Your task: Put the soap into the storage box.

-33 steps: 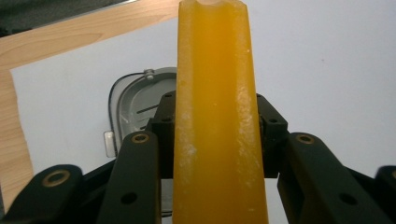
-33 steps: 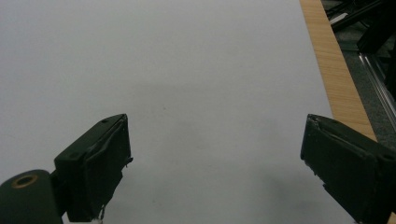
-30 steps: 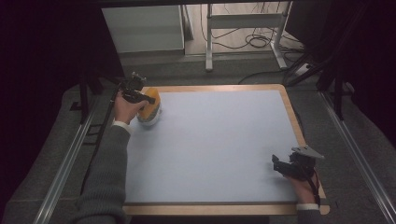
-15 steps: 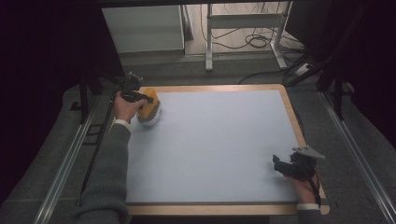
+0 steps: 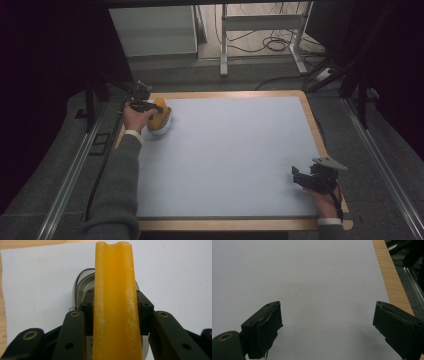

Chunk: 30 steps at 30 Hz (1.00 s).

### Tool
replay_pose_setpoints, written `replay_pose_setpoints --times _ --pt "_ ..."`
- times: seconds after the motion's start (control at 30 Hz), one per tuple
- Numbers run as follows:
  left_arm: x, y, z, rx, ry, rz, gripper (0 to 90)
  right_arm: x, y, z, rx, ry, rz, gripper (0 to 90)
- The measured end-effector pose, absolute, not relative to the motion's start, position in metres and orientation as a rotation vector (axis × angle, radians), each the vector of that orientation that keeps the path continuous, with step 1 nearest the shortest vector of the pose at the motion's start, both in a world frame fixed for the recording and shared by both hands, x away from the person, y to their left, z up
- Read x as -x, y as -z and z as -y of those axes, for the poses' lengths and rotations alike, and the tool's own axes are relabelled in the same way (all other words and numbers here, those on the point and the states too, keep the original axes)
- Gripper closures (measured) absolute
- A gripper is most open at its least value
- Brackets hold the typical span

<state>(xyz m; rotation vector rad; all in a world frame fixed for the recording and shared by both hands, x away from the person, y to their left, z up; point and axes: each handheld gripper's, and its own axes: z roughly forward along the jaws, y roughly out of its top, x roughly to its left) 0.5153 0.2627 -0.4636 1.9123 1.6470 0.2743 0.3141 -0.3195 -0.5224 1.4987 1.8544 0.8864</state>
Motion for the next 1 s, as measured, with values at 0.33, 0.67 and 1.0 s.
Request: replay_pose_setpoints --times 0.33,0.67,1.0 --pt "-0.514 0.467 -0.269 -1.861 -0.287 -1.656 51.1 -0.314 0.523 0.321 -1.502 -0.884 -1.855 8.6" --pt "-0.483 0.429 -0.271 -1.856 -0.432 -1.574 26.2 -0.314 0.522 0.317 -1.498 -0.899 -1.87 8.6" --pt "-0.445 0.426 -0.257 -1.894 -0.341 -1.379 19.6 -0.313 0.519 0.32 -1.502 -0.905 -1.853 8.6"
